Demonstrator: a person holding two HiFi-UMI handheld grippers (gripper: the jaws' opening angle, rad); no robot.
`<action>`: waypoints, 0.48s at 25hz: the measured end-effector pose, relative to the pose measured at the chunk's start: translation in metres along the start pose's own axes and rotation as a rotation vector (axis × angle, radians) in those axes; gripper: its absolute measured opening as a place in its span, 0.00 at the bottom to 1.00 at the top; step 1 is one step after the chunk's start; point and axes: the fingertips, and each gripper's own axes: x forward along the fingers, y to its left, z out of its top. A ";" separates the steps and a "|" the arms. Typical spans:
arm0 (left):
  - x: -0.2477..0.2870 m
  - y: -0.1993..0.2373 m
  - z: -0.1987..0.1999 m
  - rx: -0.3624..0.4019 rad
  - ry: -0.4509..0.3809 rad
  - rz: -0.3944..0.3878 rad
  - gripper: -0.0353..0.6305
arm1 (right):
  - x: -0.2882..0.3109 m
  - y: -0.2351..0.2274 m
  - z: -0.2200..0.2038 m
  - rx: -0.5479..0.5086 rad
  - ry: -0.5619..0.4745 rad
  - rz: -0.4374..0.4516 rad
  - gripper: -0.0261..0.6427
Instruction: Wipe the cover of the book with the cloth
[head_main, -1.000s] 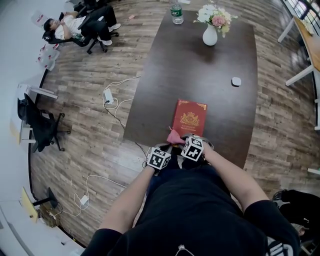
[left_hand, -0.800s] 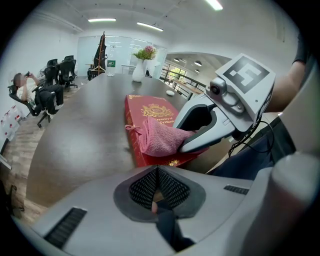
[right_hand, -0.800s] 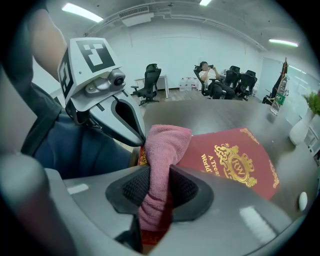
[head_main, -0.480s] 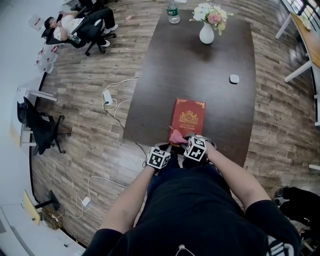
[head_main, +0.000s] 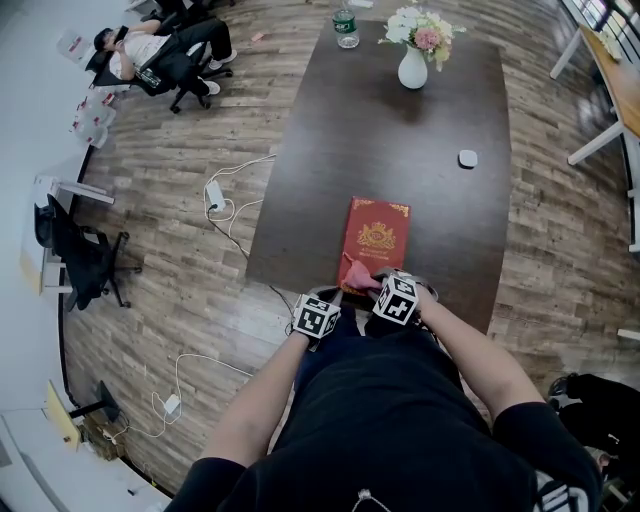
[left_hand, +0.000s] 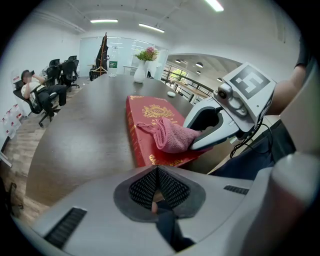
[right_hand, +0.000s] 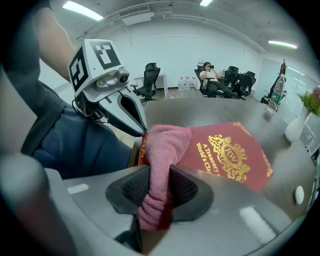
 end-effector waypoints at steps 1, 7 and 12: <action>0.000 0.000 0.000 -0.001 0.001 0.000 0.05 | -0.001 -0.001 -0.001 0.001 0.001 -0.001 0.21; 0.000 0.000 0.001 -0.002 -0.003 0.002 0.05 | -0.008 -0.003 -0.009 0.016 0.002 -0.008 0.21; 0.000 0.001 0.000 0.001 -0.002 0.005 0.05 | -0.013 -0.004 -0.017 0.046 -0.003 -0.014 0.21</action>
